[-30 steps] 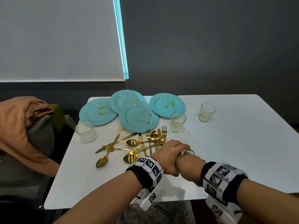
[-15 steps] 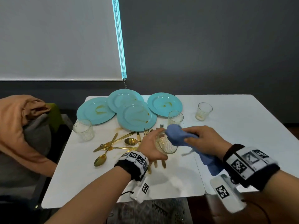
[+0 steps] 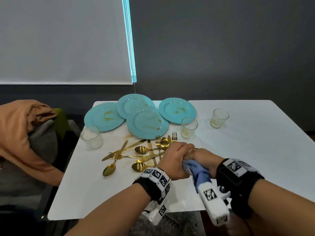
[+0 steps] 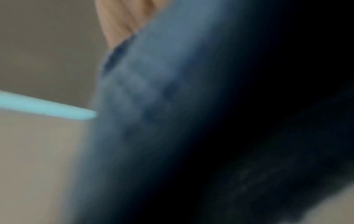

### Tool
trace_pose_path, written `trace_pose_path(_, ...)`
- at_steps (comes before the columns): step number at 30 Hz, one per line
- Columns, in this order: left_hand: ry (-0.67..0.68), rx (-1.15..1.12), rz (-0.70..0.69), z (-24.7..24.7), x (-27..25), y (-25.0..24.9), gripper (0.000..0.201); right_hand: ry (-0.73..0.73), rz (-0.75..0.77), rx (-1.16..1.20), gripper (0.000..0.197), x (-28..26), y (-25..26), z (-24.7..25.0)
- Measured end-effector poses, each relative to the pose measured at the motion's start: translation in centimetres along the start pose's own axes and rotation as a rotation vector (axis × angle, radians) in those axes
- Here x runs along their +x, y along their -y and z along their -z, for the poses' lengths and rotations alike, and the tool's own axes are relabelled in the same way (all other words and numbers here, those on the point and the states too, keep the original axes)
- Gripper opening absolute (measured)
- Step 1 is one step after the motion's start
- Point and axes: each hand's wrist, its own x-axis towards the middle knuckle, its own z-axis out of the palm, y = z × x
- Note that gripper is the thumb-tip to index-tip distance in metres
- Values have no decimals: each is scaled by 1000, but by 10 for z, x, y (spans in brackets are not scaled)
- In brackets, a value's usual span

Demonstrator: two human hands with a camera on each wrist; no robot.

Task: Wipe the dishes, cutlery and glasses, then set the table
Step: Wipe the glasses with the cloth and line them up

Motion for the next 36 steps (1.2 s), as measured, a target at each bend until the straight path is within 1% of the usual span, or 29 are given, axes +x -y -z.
trace_pose_path(1,-8,-15,39,3,1,2,76,11,-20,130,15,2,0,3)
trace_pose_path(2,-13,-44,95,6,2,7,75,27,-27,352,14,3,0,7)
trace_pose_path(4,-46,-91,212,20,6,15,81,7,-69,692,20,-2,9,13)
trace_pose_path(6,-62,-120,357,32,4,27,89,-30,-58,730,16,-1,14,19)
trace_pose_path(7,-81,-137,415,37,0,33,91,-58,-10,715,13,0,17,23)
trace_pose_path(8,-113,-152,439,39,-4,41,92,-101,32,680,11,2,23,27)
trace_pose_path(9,-127,-164,466,41,-9,48,92,-143,81,576,10,3,30,30)
trace_pose_path(10,-140,-173,474,42,-12,52,92,-161,144,387,10,6,33,31)
trace_pose_path(12,-137,-220,484,43,-14,56,88,-201,312,-196,14,16,35,27)
trace_pose_path(14,-106,-243,445,46,-11,55,80,-144,507,-681,18,22,37,12)
trace_pose_path(15,-67,-222,404,48,-9,53,80,-82,611,-867,17,25,38,2)
trace_pose_path(16,-16,-179,357,49,-7,50,84,-36,670,-992,15,30,35,-5)
trace_pose_path(17,38,-126,311,50,-5,46,87,-46,714,-1060,16,36,31,-12)
trace_pose_path(18,74,-74,263,48,-4,44,90,-48,662,-1045,19,38,33,-19)
trace_pose_path(19,94,-43,222,47,-3,42,93,-109,593,-1013,22,41,34,-24)
trace_pose_path(20,90,-27,181,46,-3,40,94,-121,464,-978,25,45,30,-29)
trace_pose_path(21,76,-15,149,43,-3,41,94,-94,338,-896,28,47,29,-31)
trace_pose_path(22,54,7,131,40,-5,44,93,-66,250,-751,29,51,27,-32)
trace_pose_path(23,18,20,125,37,-8,45,91,-45,204,-559,29,54,27,-32)
trace_pose_path(25,-35,-7,149,37,-13,47,82,-21,121,-101,20,57,30,-28)
trace_pose_path(26,-53,-34,181,38,-15,48,78,9,61,106,13,58,32,-25)
trace_pose_path(27,-80,-70,205,40,-16,52,77,33,14,286,12,58,34,-23)
trace_pose_path(28,-104,-114,253,45,-19,57,78,43,1,401,13,57,38,-19)
trace_pose_path(29,-132,-173,326,51,-22,64,82,44,16,434,14,57,41,-16)
trace_pose_path(30,-152,-227,418,58,-26,71,86,39,32,418,15,57,44,-13)
trace_pose_path(32,-225,-274,576,72,-37,87,88,12,46,404,12,56,49,-7)
trace_pose_path(34,-323,-265,665,84,-49,102,87,-30,54,384,11,62,49,-2)
trace_pose_path(36,-418,-218,754,95,-66,121,90,-93,47,232,12,69,48,-2)
